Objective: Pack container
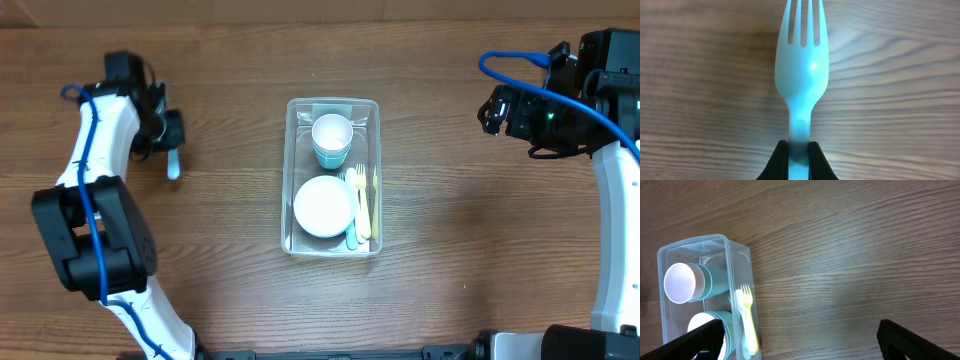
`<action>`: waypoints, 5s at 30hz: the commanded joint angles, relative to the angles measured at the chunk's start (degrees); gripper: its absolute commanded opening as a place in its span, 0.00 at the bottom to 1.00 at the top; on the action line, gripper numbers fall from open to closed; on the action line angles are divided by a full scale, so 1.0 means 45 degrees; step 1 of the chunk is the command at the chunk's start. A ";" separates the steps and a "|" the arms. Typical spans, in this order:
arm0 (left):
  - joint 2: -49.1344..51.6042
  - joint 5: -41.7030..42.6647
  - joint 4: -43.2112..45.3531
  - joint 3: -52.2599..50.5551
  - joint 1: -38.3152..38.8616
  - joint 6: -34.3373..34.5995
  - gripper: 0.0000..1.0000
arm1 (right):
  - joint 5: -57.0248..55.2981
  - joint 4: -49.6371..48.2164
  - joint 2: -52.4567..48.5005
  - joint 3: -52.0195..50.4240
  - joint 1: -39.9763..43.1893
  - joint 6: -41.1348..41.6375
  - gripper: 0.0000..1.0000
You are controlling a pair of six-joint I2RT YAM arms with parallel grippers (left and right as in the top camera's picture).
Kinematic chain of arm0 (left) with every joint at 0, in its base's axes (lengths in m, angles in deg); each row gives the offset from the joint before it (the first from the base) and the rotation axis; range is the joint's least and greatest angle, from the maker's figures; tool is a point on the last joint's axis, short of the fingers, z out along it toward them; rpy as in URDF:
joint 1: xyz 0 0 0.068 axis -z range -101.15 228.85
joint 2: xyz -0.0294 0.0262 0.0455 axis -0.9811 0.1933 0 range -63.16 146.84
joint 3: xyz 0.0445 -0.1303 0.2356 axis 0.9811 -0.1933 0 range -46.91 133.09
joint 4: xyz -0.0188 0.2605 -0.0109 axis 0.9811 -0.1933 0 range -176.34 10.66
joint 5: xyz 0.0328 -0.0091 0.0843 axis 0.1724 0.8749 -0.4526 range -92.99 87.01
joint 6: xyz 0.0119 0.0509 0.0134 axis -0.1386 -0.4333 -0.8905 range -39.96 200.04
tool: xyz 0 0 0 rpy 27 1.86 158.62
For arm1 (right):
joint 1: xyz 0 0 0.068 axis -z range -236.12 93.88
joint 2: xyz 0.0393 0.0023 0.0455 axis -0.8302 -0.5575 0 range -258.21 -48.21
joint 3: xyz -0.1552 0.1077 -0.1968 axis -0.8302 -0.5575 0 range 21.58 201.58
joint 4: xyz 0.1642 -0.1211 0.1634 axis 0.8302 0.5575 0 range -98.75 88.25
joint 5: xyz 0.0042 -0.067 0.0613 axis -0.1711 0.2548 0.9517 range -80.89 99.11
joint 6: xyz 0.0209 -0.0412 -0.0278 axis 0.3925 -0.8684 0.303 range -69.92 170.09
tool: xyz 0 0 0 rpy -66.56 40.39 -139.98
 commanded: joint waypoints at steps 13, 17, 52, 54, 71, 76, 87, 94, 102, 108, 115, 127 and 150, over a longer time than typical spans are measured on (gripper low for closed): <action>-0.2118 0.0287 -0.1171 0.2433 0.4707 0.2744 0.04 | -0.0034 -0.0078 0.0073 0.0277 0.0039 0.0015 1.00; -0.2497 0.0291 -0.1180 0.2433 0.6139 0.3478 0.04 | -0.0034 -0.0078 0.0073 0.0277 0.0039 0.0015 1.00; -0.0899 -0.0117 -0.1049 0.2229 1.1322 0.9170 0.12 | -0.0034 -0.0078 0.0073 0.0277 0.0039 0.0015 1.00; -0.0850 -0.0369 -0.1185 0.2225 1.1283 0.9296 0.13 | -0.0034 -0.0078 0.0073 0.0277 0.0039 0.0015 1.00; -0.0826 -0.0272 -0.1447 0.2229 1.0924 0.9466 0.44 | -0.0034 -0.0078 0.0073 0.0277 0.0039 0.0015 1.00; -0.0971 -0.0151 -0.1161 0.2327 1.0705 0.9262 0.57 | -0.0034 -0.0078 0.0073 0.0277 0.0039 0.0015 1.00; -0.3453 -0.1914 -0.2497 0.2603 0.6669 0.6751 0.73 | -0.0034 -0.0078 0.0073 0.0277 0.0039 0.0015 1.00; -0.3711 -0.1826 -0.3604 0.2599 0.3701 0.5940 0.87 | -0.0034 -0.0078 0.0073 0.0277 0.0039 0.0015 1.00; -0.3711 -0.1821 -0.3784 0.2599 0.3274 0.5945 1.00 | -0.0034 -0.0078 0.0073 0.0277 0.0039 0.0015 1.00; -0.3711 -0.1817 -0.3784 0.2599 0.3283 0.5945 1.00 | -0.0034 -0.0078 0.0073 0.0277 0.0039 0.0015 1.00; -0.3711 -0.1821 -0.3784 0.2599 0.3283 0.5945 1.00 | -0.0034 -0.0078 0.0073 0.0277 0.0039 0.0015 1.00; -0.3711 -0.1821 -0.3784 0.2599 0.3283 0.5945 1.00 | -0.0034 -0.0078 0.0068 0.0272 0.0039 0.0015 1.00; -0.3711 -0.1821 -0.3779 0.2599 0.3283 0.5945 1.00 | -0.0233 -1.2449 1.3731 -0.8388 -0.3118 -0.0763 1.00</action>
